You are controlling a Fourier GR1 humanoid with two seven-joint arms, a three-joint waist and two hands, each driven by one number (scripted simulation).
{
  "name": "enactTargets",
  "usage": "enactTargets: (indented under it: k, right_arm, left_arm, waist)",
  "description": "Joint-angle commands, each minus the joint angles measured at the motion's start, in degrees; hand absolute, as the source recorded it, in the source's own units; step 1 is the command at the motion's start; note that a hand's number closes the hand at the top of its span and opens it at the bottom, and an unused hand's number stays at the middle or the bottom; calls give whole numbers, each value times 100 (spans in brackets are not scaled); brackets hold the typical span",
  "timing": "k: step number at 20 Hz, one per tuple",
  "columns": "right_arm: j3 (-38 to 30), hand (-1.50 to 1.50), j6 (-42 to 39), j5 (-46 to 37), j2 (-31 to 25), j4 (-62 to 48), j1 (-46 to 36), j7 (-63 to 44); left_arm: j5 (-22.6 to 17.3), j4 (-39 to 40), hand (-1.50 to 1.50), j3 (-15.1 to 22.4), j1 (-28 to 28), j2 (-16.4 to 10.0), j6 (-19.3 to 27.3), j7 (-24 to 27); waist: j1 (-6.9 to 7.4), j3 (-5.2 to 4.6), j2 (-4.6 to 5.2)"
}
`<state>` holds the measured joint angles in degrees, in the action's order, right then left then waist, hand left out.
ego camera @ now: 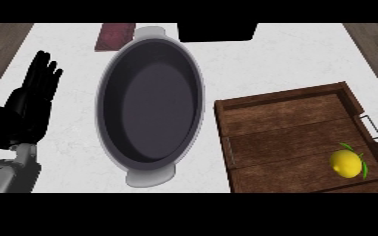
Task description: Pick the lemon from the tray and place it in the pot
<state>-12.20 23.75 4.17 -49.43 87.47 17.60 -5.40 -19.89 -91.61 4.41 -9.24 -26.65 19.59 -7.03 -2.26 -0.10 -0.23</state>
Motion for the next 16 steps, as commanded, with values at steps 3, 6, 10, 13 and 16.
enactTargets:
  k: [3, 6, 10, 13, 16]
  right_arm:
    - [38, -150, -668, -56, -449, 1281, 639, -1202]
    - [53, -150, -1650, 513, -1166, 1301, 410, -2201]
    - [481, -150, -2579, 905, -1788, 1326, 51, -3228]
    - [929, -150, -2962, 1049, -1853, 1305, -242, -3837]
    - [1352, -150, -3403, 1366, -1877, 1269, -813, -4505]
  left_arm:
    - [6, 73, 0, -55, -129, 41, -185, -108]
    - [232, -76, 0, 180, -175, 204, 56, -130]
    - [298, 95, 0, 258, -348, 343, 45, -28]
    - [202, -74, 0, 162, -314, 181, -89, -254]
    - [267, 169, 0, 140, -519, 181, -147, -251]
  waist:
    - [121, -3, 12]
    - [184, -6, 24]
    - [337, -7, 80]
    - [438, 3, 67]
    - [489, 3, 90]
